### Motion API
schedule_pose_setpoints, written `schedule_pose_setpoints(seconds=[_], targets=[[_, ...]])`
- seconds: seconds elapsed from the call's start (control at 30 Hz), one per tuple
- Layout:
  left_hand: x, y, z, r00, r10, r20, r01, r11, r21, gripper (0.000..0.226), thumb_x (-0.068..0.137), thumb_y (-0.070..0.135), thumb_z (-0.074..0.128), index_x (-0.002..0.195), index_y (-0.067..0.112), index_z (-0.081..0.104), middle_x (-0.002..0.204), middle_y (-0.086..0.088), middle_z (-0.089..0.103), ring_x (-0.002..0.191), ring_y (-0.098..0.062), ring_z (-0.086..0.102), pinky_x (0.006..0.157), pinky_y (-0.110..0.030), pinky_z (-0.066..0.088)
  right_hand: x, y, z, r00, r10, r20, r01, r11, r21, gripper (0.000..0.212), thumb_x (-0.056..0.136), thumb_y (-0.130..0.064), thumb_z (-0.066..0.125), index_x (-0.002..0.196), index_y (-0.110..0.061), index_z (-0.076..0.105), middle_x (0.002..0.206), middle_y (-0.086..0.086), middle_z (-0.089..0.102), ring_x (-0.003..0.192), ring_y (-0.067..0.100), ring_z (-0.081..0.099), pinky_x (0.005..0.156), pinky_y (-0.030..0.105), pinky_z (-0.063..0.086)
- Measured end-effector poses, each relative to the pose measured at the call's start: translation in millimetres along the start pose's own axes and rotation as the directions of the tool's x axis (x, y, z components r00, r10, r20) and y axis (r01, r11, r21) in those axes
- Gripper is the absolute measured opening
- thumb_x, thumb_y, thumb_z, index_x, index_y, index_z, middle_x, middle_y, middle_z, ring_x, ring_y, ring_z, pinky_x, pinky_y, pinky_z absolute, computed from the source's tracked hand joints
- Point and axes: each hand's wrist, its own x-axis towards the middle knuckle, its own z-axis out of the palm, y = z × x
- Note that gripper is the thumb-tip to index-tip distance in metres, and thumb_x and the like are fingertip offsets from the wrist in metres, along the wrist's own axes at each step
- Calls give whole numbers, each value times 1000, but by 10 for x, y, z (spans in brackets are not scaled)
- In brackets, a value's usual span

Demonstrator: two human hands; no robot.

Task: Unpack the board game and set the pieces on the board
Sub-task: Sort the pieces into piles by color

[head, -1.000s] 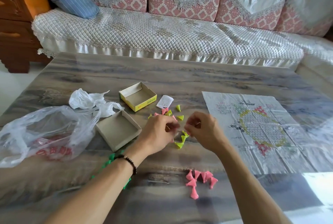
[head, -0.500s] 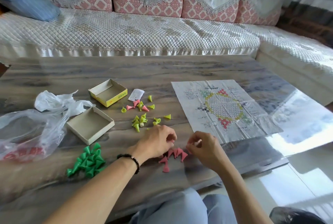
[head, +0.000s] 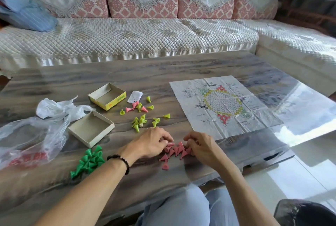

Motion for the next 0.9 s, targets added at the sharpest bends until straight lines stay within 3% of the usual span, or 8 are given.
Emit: schedule_pose_setpoints(seconds=[0.07,0.17,0.33,0.5,0.63,0.8,0.9], targets=[[-15,-3,2,1000,13,-7,-13,1000,-15,29,96,15,50,113,23,71,112,6,69,84,-3,59,85,-19,45,-2,-14,-10,1000,-4,4,4,1000,-3,26,94,-11,42,100,-18,67,89,3,70,73,11,64,74,32,55],[-36,-29,-34,998,23,-54,-25,999,-44,31,97,12,47,117,21,69,115,4,68,104,-10,62,92,-21,45,19,-38,-29,1000,-7,-25,7,1000,1,25,96,-14,41,98,-17,66,85,1,68,71,8,63,68,28,52],[-46,-161,-148,988,15,-153,-22,999,-44,26,96,18,53,115,20,71,120,5,66,111,-11,60,90,-22,45,188,-122,-30,994,-34,-102,30,999,-34,29,94,-26,46,81,-3,58,75,10,65,73,25,59,67,38,47],[-55,-348,-306,942,-9,-335,22,999,34,25,91,27,61,114,22,70,102,5,63,90,-13,60,79,-28,47,491,-398,96,984,-141,-107,131,987,-94,19,91,-27,54,79,-14,62,76,-2,64,70,15,57,64,32,45],[7,-517,-508,896,-20,-443,76,991,108,28,90,27,62,118,25,66,120,-1,62,110,-20,59,84,-30,45,801,-627,243,968,-235,-87,221,965,-142,11,86,-22,58,87,-16,66,83,-2,67,76,16,59,70,31,49],[264,-785,-739,884,-85,-460,162,978,131,31,88,19,62,119,22,61,110,0,59,102,-23,60,79,-36,49,1208,-818,387,941,-326,-87,302,929,-215,19,82,-19,63,100,-12,68,97,1,66,84,21,59,73,32,47],[438,-914,-810,913,-128,-387,218,956,197,40,88,15,60,127,23,55,117,-4,56,104,-28,59,80,-40,50,1419,-885,518,932,-355,-69,333,916,-222,20,83,-22,65,100,-12,67,98,3,65,86,22,59,72,33,48]])
